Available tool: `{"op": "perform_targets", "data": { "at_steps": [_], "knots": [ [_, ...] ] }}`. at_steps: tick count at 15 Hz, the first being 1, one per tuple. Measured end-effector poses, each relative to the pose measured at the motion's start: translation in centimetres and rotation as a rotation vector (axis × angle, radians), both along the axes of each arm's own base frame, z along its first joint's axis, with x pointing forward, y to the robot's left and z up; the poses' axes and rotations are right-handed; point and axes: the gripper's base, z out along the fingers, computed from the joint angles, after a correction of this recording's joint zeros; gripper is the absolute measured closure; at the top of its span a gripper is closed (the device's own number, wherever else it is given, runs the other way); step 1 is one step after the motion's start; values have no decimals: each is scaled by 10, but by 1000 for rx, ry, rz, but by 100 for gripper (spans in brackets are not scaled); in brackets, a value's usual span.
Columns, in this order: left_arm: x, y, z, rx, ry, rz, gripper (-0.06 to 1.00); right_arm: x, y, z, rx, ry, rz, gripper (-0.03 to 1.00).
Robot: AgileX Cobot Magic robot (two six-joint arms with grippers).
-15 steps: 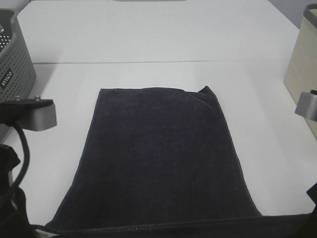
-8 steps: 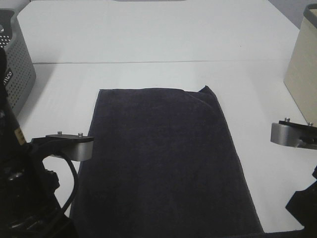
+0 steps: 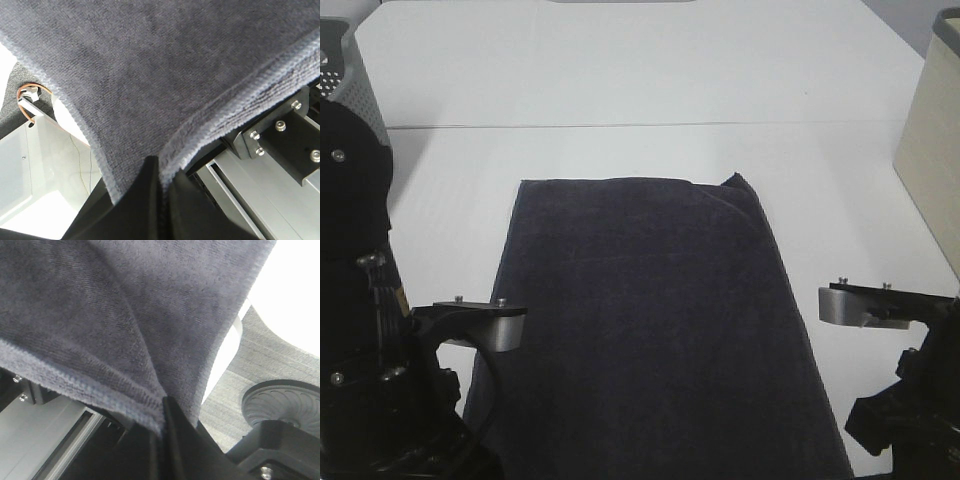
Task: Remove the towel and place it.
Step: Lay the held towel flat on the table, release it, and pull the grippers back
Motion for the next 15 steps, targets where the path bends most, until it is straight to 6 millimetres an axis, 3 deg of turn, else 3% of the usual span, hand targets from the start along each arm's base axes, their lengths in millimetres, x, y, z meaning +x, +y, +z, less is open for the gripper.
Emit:
{"op": "perform_targets", "data": {
  "at_steps": [5, 12, 15],
  "knots": [
    [-1, -4, -9, -23, 49, -13, 94, 0, 2, 0, 32, -1, 11, 96],
    [4, -37, -23, -28, 43, -124, 94, 2, 8, 1, 102, -20, -1, 96],
    [-3, -43, -23, -35, 36, -166, 81, 2, 8, 1, 104, -17, 4, 86]
  ]
}}
